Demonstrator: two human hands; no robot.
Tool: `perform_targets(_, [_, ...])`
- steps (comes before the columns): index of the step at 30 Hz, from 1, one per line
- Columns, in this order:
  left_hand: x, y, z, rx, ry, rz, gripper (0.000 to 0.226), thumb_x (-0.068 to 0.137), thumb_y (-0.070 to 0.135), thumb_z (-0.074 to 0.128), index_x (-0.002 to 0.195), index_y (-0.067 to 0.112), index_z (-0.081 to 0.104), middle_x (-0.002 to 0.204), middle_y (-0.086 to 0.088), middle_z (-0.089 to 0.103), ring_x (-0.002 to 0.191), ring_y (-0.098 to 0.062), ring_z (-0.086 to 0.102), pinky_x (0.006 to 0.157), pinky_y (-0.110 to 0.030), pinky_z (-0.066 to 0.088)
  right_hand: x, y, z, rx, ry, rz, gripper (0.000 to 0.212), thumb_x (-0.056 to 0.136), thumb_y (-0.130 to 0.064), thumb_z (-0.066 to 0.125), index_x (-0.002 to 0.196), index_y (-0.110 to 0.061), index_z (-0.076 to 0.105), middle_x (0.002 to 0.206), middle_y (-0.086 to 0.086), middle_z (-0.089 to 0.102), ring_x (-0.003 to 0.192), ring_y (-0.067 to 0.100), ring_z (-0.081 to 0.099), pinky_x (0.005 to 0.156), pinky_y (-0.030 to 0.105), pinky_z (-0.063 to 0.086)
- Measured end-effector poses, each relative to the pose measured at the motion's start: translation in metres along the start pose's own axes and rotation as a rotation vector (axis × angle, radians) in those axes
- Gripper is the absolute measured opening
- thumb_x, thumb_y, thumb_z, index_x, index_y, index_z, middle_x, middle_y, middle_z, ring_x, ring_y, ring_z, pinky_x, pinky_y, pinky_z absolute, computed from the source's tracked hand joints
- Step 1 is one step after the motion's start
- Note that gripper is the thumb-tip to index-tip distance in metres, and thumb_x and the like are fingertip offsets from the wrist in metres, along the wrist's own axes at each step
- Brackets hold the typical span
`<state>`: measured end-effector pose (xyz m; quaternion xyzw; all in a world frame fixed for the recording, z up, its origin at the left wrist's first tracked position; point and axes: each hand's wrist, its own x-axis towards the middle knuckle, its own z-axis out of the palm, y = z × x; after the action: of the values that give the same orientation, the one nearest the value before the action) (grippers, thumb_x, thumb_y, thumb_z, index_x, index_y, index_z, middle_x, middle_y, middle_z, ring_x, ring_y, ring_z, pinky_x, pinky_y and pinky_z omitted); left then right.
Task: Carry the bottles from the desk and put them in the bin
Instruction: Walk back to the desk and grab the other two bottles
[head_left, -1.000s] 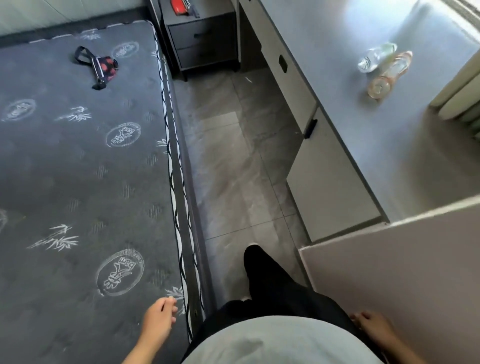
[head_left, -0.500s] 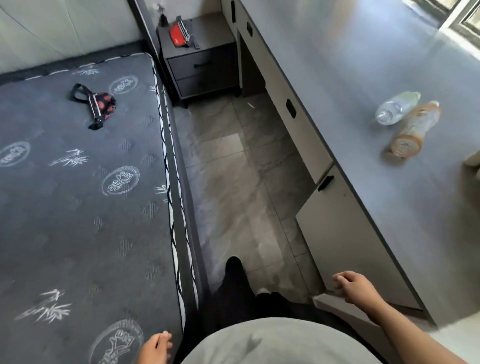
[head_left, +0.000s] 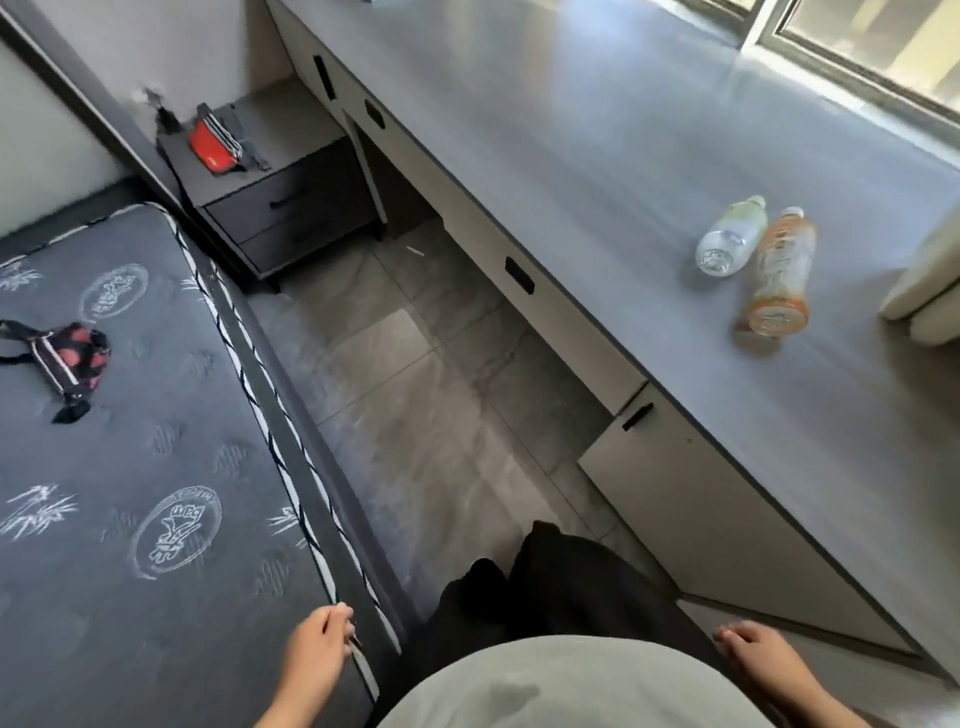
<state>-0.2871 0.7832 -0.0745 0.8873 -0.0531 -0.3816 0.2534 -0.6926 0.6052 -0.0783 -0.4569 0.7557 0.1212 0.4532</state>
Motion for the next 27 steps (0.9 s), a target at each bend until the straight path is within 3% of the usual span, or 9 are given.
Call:
perform_targets(2, [0.020,0.021,0.003,0.036,-0.037,0.037,0.021,0.092,0.008,0.048,0.082,0.002,0.065,0.076,-0.017,0.063,0.054,-0.023,0.050,0.053,-0.029,0.037,0.001,-0.006,0.001,0.047,0.007,0.031,0.022,0.091,0.000,0.052,0.089,0.011,0.070,0.075,0.017,0.063,0.053,0.025,0.051,0.042,0.011,0.039])
perform_targets(4, [0.038,0.042,0.007,0.078,-0.069,0.044,0.021,0.092,0.008,0.048,0.083,0.001,0.066,0.075,-0.016,0.063,0.055,-0.024,0.050,0.053,-0.029,0.037,0.007,-0.014,0.001,0.094,0.018,0.055,0.021,0.090,0.004,0.051,0.089,0.012,0.070,0.078,0.018,0.063,0.056,0.033,0.052,0.041,0.006,0.040])
perform_targets(9, [0.076,0.087,0.021,0.119,-0.094,0.035,0.022,0.093,0.009,0.049,0.082,-0.002,0.065,0.073,-0.018,0.061,0.054,-0.024,0.048,0.051,-0.031,0.036,0.040,-0.059,-0.008,0.194,0.033,0.067,0.022,0.093,-0.001,0.047,0.084,0.003,0.067,0.076,0.018,0.066,0.066,0.027,0.058,0.055,0.025,0.043])
perform_targets(14, [0.105,0.135,0.028,0.151,-0.104,0.060,0.021,0.091,0.011,0.053,0.079,0.001,0.066,0.073,-0.019,0.062,0.055,-0.025,0.050,0.057,-0.030,0.037,0.064,-0.122,-0.030,0.263,0.046,-0.028,0.020,0.095,-0.007,0.045,0.090,-0.006,0.065,0.072,0.004,0.063,0.066,0.023,0.060,0.060,0.028,0.041])
perform_targets(20, [0.137,0.201,0.037,0.180,-0.160,0.091,0.022,0.091,0.013,0.052,0.080,0.002,0.067,0.073,-0.017,0.063,0.057,-0.026,0.051,0.066,-0.033,0.039,0.059,-0.191,-0.056,0.269,0.070,-0.209,0.019,0.095,-0.013,0.047,0.089,-0.020,0.063,0.086,0.000,0.068,0.084,0.020,0.066,0.084,0.034,0.050])
perform_targets(22, [0.148,0.231,0.047,0.216,-0.195,0.132,0.021,0.091,0.014,0.052,0.078,0.005,0.067,0.074,-0.016,0.064,0.057,-0.026,0.052,0.068,-0.033,0.041,0.058,-0.212,-0.066,0.322,0.088,-0.246,0.020,0.095,-0.012,0.046,0.087,-0.023,0.062,0.085,-0.001,0.068,0.085,0.020,0.067,0.082,0.031,0.051])
perform_targets(25, [0.160,0.283,0.065,0.274,-0.288,0.236,0.021,0.091,0.013,0.051,0.077,0.010,0.066,0.074,-0.013,0.065,0.057,-0.025,0.051,0.068,-0.034,0.041,0.059,-0.244,-0.086,0.406,0.165,-0.271,0.018,0.096,-0.011,0.047,0.090,-0.020,0.061,0.083,-0.002,0.066,0.077,0.012,0.065,0.066,0.010,0.046])
perform_targets(27, [0.165,0.321,0.077,0.325,-0.344,0.338,0.021,0.091,0.013,0.052,0.075,0.016,0.066,0.075,-0.009,0.067,0.058,-0.024,0.053,0.068,-0.035,0.042,0.059,-0.263,-0.102,0.455,0.230,-0.271,0.015,0.096,-0.011,0.047,0.093,-0.017,0.061,0.082,-0.001,0.064,0.072,0.006,0.061,0.062,0.010,0.044])
